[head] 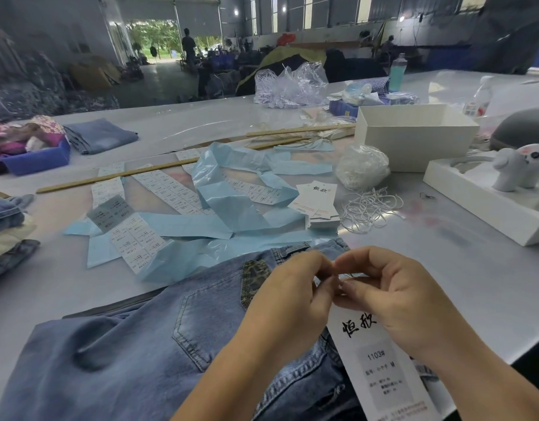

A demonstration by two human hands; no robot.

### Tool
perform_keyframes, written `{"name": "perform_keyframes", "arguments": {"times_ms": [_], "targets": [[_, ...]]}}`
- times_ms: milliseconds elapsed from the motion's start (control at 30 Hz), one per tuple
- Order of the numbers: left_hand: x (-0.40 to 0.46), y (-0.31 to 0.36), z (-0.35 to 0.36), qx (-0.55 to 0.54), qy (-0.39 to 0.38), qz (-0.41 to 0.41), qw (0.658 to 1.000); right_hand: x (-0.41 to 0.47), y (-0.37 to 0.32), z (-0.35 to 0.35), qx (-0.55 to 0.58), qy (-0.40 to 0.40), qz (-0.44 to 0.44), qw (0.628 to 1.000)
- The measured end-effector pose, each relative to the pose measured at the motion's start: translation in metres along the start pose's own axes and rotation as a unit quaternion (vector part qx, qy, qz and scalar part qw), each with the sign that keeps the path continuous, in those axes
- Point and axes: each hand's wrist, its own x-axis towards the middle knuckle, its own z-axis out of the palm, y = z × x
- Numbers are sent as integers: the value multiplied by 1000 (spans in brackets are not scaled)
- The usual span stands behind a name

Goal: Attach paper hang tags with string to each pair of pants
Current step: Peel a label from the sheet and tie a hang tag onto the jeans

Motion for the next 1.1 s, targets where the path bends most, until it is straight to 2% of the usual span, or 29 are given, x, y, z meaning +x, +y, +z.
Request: {"name": "perform_keyframes", "arguments": {"times_ms": [233, 367, 433, 500, 533, 600, 700, 767, 867, 933, 1100], "targets": [[-1, 6, 1, -97, 45, 7, 994, 1, -7, 2, -46, 69, -82, 993], [0, 10, 0, -166, 24, 0, 986, 2, -15, 1, -51, 101, -126, 985], [4, 11, -1, -258, -21, -33, 965, 0, -16, 3, -36, 104, -136, 985], [7, 12, -3, -377, -62, -69, 921, -2, -17, 5, -26, 93, -143, 985], [8, 11, -4, -397, -72, -75, 912, -2, -16, 5, -26, 84, -146, 985], [8, 10, -3, -366, -74, -71, 925, -2, -15, 3, -37, 63, -144, 987], [5, 9, 0, -252, -40, -46, 966, -1, -11, 1, -73, 41, -132, 988], [4, 9, 1, -196, -18, -25, 980, 0, -9, 1, -75, 45, -130, 988], [3, 9, 0, -157, 20, -6, 987, 1, -8, 1, -84, 59, -128, 986], [3, 8, -2, -168, 28, -13, 985, 2, -8, -1, -75, 52, -113, 989], [4, 6, -6, -192, 22, -22, 981, 4, -10, -8, 54, 18, -68, 996]]}}
